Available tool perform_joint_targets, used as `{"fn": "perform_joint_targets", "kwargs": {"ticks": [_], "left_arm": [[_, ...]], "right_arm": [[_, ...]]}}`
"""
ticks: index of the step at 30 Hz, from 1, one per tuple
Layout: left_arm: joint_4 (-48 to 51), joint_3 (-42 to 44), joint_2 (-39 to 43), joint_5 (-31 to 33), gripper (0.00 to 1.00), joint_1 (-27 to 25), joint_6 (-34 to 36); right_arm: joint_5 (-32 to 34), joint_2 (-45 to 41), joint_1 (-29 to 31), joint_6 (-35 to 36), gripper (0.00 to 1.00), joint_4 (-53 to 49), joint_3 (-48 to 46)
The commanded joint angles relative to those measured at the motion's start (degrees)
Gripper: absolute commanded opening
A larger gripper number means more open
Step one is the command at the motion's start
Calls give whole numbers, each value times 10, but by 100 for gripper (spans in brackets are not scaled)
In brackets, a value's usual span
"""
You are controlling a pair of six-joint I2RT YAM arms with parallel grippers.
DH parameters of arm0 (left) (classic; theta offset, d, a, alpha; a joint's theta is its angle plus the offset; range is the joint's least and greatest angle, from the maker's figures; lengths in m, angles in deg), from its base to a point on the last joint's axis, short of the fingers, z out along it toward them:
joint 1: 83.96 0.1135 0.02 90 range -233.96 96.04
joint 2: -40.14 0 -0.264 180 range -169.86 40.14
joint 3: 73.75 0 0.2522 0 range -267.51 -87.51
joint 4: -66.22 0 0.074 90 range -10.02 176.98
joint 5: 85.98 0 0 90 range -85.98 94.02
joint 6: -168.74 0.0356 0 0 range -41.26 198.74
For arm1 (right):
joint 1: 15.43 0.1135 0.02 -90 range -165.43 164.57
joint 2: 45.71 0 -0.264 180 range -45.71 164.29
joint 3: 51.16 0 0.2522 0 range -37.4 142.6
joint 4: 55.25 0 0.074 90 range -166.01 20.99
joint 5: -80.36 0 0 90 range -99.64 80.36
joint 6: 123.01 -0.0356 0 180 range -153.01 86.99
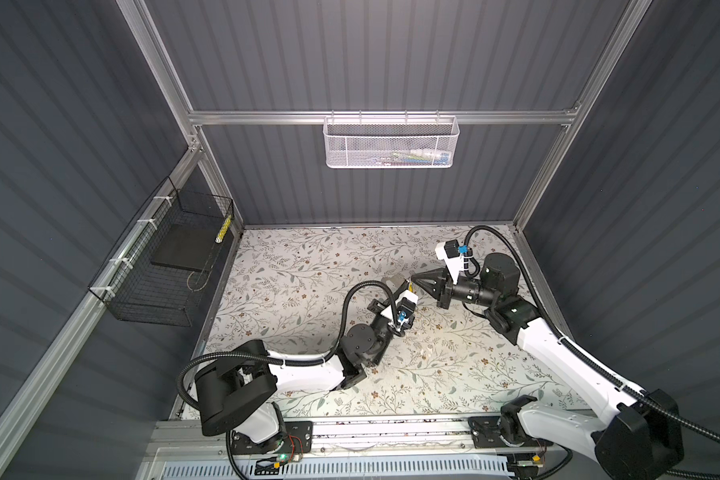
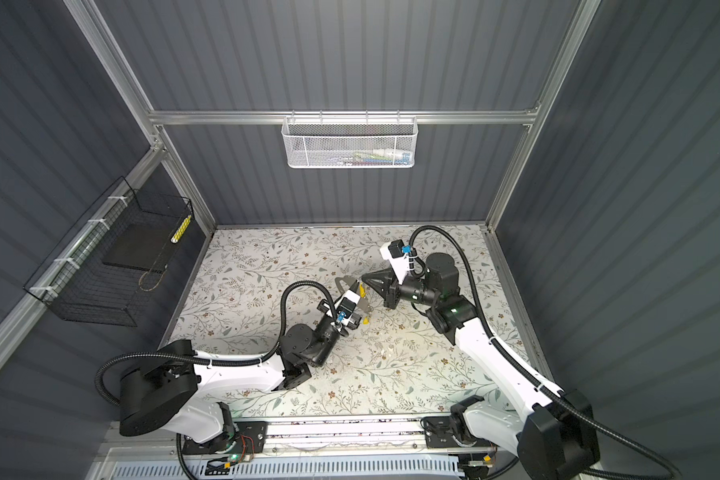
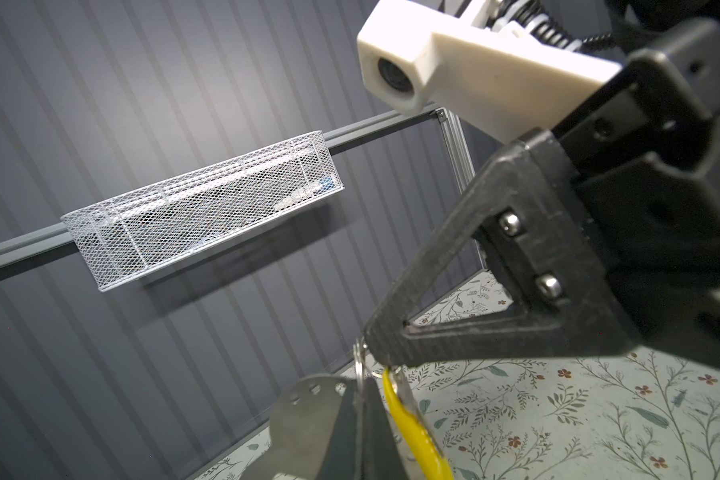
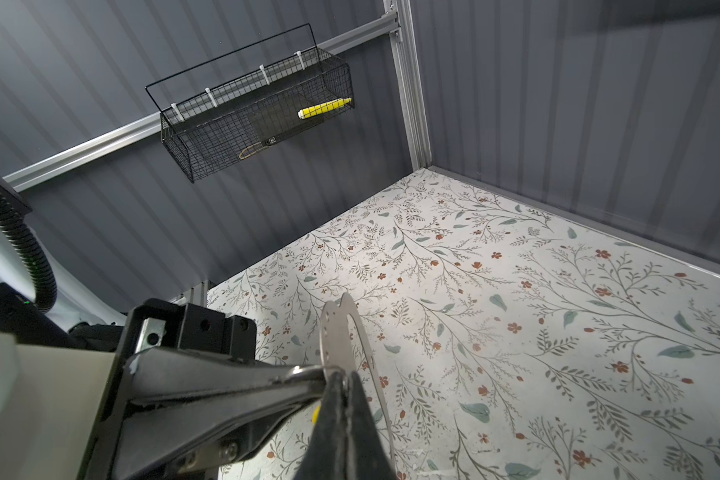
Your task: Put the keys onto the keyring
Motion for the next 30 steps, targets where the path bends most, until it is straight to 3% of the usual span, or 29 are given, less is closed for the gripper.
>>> {"fn": "perform_joint_targets", "kwargs": {"ticks": [1,14,19,26,30], "left_arm": [[-35,6,25,-43,0,-5,-6],[-53,16,36,-62,0,0,-12],[29,15,72,-120,0,42,-87],[109,3,97,-204,0,85,-135],[99,11,98,-222,0,96,-147]], "right_arm": [[8,11,-3,-5,0,-3,19],[-25,42,-8,-12,0,-28,36],[-28,43,-10,-10,0,-36,39],[-38,48,-11,-10,0,-40,41],[-43,51,-11,-11,0,-41,44]]}}
